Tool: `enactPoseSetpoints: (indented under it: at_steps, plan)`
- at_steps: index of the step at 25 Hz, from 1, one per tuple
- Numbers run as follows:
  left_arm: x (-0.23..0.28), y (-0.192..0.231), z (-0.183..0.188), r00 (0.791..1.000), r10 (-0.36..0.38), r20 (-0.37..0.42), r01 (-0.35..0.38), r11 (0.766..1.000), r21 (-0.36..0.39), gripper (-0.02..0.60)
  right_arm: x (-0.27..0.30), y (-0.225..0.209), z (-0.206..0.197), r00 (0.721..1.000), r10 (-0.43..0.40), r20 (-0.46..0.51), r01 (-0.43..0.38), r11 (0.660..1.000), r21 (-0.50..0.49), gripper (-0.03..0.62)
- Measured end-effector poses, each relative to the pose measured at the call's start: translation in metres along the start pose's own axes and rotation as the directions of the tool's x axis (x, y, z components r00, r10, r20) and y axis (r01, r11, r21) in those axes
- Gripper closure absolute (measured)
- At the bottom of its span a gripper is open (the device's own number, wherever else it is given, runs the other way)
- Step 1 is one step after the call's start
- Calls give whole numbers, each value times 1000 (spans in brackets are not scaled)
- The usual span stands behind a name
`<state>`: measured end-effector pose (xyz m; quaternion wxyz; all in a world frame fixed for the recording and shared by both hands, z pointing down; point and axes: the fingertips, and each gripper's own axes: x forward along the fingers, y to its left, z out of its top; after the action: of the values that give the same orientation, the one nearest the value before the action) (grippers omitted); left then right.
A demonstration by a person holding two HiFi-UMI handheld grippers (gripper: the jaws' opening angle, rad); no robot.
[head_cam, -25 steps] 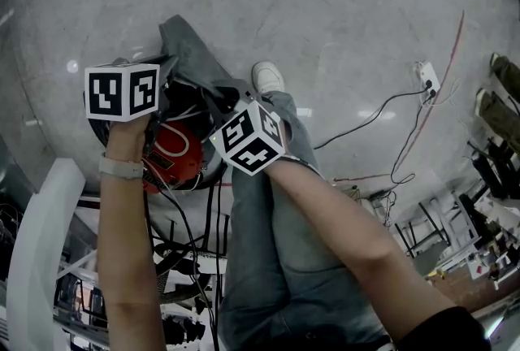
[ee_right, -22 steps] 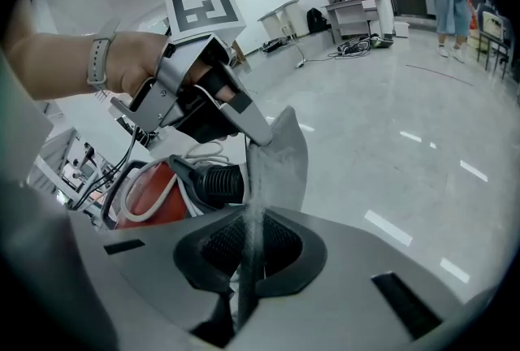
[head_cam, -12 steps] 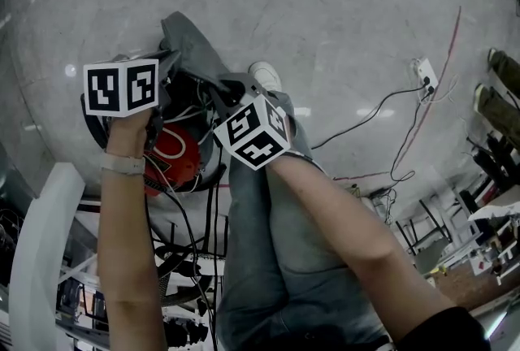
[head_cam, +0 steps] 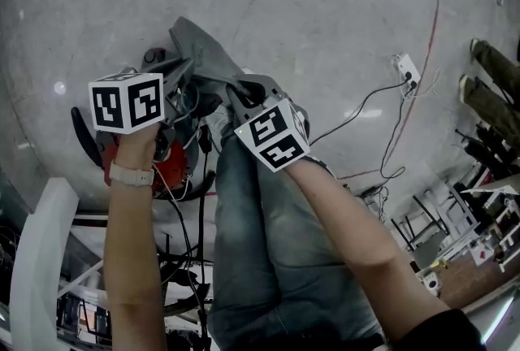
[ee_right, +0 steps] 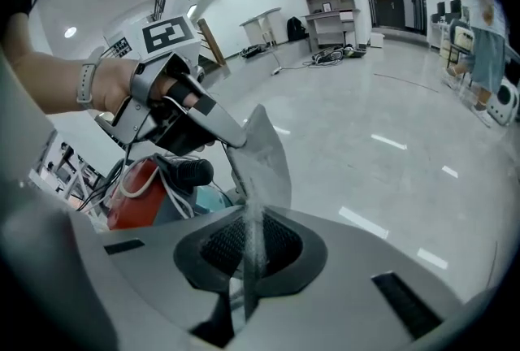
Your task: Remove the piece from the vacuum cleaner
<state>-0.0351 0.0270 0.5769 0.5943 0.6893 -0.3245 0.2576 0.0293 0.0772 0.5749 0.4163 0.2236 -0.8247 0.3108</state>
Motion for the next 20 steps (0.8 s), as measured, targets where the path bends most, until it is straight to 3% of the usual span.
enactPoseSetpoints:
  at_steps: [12, 20]
  plan:
    - [-38, -107, 2, 978, -148, 145, 150, 989, -1, 548, -113, -10, 12, 997, -55, 45, 53, 997, 48, 553]
    - [-111, -179, 26, 943, -222, 248, 220, 975, 38, 548, -201, 8, 66, 995, -78, 66, 79, 997, -5, 553]
